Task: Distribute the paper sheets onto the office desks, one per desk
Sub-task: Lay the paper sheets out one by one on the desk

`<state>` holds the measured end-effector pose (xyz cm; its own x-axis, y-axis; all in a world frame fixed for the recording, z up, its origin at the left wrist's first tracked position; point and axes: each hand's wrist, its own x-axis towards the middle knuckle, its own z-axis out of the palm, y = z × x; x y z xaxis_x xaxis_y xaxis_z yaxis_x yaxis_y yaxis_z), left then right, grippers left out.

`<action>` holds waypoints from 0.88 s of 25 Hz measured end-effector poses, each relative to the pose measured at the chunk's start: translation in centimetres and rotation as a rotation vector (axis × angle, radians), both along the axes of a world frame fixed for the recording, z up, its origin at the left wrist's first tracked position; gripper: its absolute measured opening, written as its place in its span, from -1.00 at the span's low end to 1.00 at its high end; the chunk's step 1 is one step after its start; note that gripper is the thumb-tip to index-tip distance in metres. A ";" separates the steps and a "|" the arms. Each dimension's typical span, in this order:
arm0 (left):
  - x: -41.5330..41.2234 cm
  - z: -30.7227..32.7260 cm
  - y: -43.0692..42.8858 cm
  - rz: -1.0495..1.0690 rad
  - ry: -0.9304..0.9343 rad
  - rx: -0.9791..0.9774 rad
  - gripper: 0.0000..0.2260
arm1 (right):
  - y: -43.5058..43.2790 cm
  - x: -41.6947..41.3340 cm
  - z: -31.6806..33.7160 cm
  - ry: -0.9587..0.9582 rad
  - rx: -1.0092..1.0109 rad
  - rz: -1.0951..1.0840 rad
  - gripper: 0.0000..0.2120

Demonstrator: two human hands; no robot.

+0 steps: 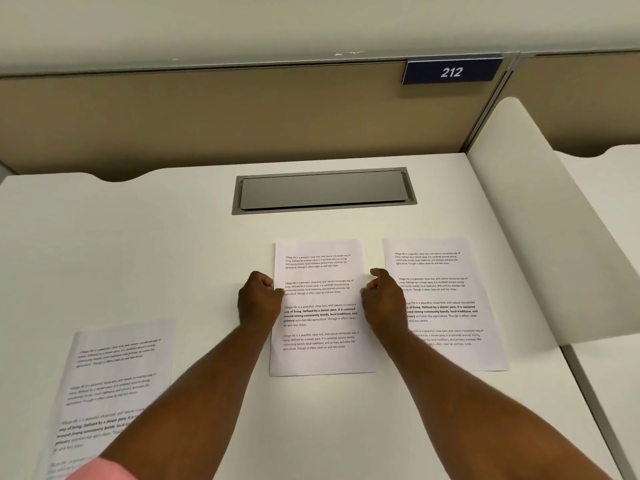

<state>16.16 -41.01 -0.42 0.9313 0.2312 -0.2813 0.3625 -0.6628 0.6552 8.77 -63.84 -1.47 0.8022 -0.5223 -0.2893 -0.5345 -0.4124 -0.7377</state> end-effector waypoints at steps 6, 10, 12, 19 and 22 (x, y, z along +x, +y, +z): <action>-1.7 0.0 1.8 -0.139 -0.128 0.087 -0.68 | 2.0 -1.8 0.5 -0.097 -0.269 0.153 -0.56; -3.5 -0.3 4.8 -0.317 -0.259 0.285 -0.51 | 4.8 -3.1 1.1 -0.103 -0.402 0.258 -0.45; -4.2 -0.5 6.7 -0.397 -0.278 0.365 -0.45 | 6.5 -3.9 1.3 -0.107 -0.459 0.301 -0.40; -7.0 -0.7 14.1 -0.604 -0.248 0.506 -0.31 | 13.1 -6.6 1.2 -0.042 -0.593 0.464 -0.23; -8.2 -0.7 17.4 -0.631 -0.243 0.561 -0.27 | 16.2 -7.2 0.8 -0.026 -0.608 0.515 -0.21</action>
<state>7.99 -23.58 -1.09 0.9515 -0.3022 -0.0576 -0.2874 -0.9400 0.1839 1.52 -47.62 -0.65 0.9883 -0.1443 -0.0502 -0.1527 -0.9371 -0.3139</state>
